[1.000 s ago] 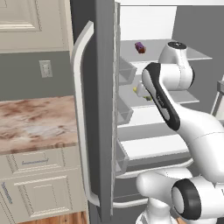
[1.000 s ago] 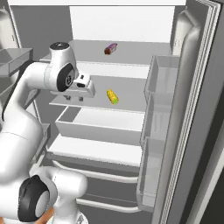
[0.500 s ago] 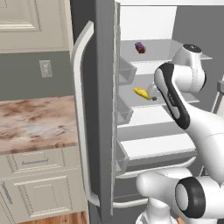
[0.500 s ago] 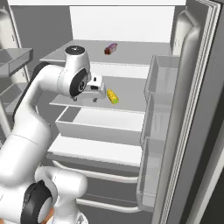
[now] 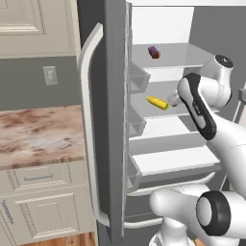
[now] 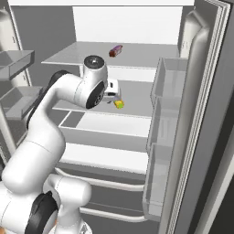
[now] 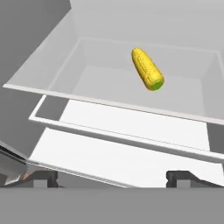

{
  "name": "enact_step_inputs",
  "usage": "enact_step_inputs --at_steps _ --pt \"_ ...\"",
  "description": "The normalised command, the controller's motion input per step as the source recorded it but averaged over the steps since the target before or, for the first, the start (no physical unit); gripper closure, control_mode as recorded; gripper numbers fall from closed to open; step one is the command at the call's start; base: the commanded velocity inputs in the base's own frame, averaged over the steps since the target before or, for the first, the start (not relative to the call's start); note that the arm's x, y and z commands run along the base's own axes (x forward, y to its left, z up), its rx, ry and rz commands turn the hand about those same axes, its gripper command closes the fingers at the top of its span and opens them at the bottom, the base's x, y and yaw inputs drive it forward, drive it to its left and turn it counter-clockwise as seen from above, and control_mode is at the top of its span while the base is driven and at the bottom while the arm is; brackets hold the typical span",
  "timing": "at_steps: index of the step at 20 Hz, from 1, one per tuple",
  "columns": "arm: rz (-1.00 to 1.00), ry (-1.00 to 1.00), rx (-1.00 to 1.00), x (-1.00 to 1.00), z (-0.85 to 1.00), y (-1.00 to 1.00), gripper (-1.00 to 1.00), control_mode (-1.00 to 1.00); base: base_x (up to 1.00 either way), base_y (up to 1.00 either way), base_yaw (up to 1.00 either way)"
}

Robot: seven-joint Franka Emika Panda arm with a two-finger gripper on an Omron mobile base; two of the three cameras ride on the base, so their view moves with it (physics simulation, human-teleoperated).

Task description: Pick corn from the fridge and place it on the plate on the counter.

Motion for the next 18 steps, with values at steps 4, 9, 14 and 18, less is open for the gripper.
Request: enact_step_inputs --at_steps 4,9,14,18 --pt "0.04 -0.07 0.01 0.4 0.0 -0.15 -1.0 -1.0 0.0 0.0 0.0" --pt "0.0 0.0 0.01 0.32 -0.08 0.0 -1.0 -1.0 0.0 0.0 0.0" --pt "0.0 -0.04 0.0 0.16 -0.43 0.0 -1.0 -1.0 0.0 0.0 0.0" --pt "0.01 -0.05 0.01 0.04 -0.45 0.0 -1.0 -1.0 0.0 0.0 0.0"
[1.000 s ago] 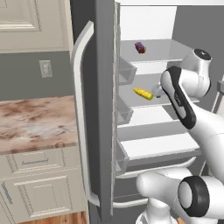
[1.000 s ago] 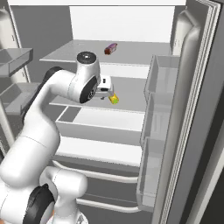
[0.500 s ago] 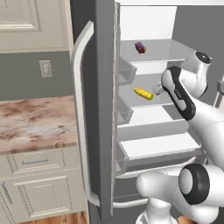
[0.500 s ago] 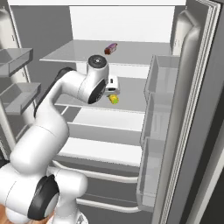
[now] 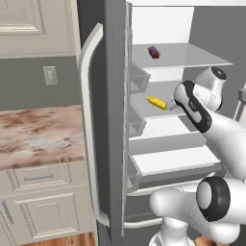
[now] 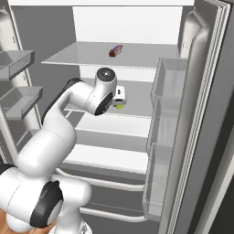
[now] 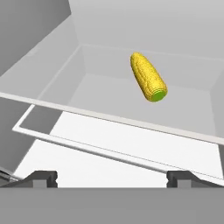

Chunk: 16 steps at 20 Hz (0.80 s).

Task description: Pick corn from the fridge and place it on the plate on the counter.

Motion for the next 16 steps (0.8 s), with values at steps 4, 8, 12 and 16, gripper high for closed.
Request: enact_step_inputs --at_steps 4,8,12,16 --pt "0.0 0.0 0.04 0.28 -0.07 0.0 -1.0 -1.0 0.0 0.0 0.0" --pt "0.0 0.0 0.05 0.27 0.0 -0.04 -1.0 -1.0 0.0 0.0 0.0" --pt "0.0 0.0 0.04 0.31 0.0 -0.05 -1.0 -1.0 0.0 0.0 0.0" --pt "0.0 0.0 0.03 0.2 -0.01 -0.07 -1.0 -1.0 0.0 0.0 0.0"
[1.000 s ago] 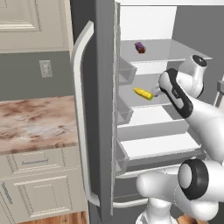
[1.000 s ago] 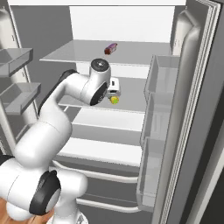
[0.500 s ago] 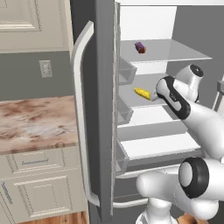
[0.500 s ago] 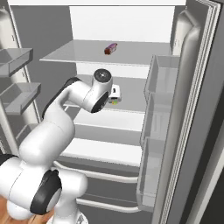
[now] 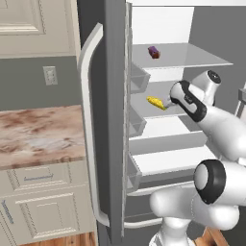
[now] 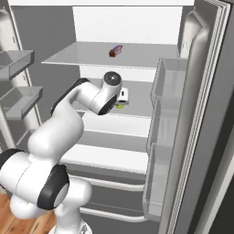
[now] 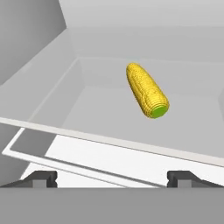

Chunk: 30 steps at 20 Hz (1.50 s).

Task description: Pick corn from the fridge and place it on the plate on the counter.

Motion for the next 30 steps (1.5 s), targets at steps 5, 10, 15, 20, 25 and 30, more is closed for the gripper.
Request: enact_step_inputs --at_steps 5,10,15,20,25,30 --pt "0.0 0.0 0.0 0.33 -0.17 -0.01 -1.0 -1.0 0.0 0.0 0.0" --pt "0.0 -0.01 0.0 0.33 -0.12 0.0 -1.0 -1.0 0.0 0.0 0.0" --pt "0.0 0.0 0.0 0.34 -0.01 0.0 -1.0 -1.0 0.0 0.0 0.0" --pt "0.0 0.0 0.0 0.28 -0.06 0.0 -1.0 -1.0 0.0 0.0 0.0" --pt "0.0 0.0 0.0 0.32 -0.15 0.0 -1.0 -1.0 0.0 0.0 0.0" --pt "0.0 0.0 -0.01 0.25 -0.21 0.0 -1.0 -1.0 0.0 0.0 0.0"
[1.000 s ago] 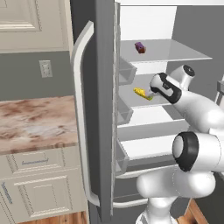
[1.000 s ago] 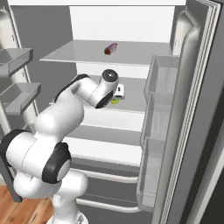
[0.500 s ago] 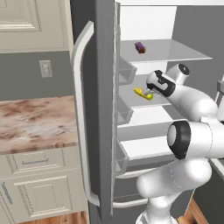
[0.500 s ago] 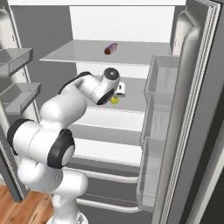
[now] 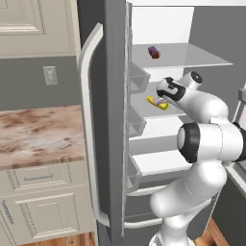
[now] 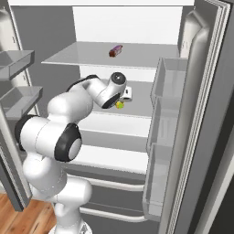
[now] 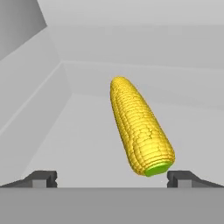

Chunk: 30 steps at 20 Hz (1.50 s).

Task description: Pick corn from the fridge and place it on the plate on the counter.

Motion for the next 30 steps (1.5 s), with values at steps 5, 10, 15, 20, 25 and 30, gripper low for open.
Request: enact_step_inputs --at_steps 5,10,15,20,25,30 --pt "0.0 0.0 0.0 0.28 -0.2 0.0 -1.0 -1.0 0.0 0.0 0.0" --pt "0.0 0.0 0.0 0.39 -0.01 -0.02 -1.0 -1.0 0.0 0.0 0.0" --pt "0.0 0.0 0.0 0.3 0.0 -0.1 -1.0 -1.0 0.0 0.0 0.0" --pt "0.0 0.0 0.0 0.08 0.0 -0.02 -1.0 -1.0 0.0 0.0 0.0" --pt "0.05 0.0 0.0 0.0 0.0 0.0 -1.0 -1.0 0.0 0.0 0.0" --pt "0.12 -0.01 0.0 0.03 0.0 0.0 -1.0 -1.0 0.0 0.0 0.0"
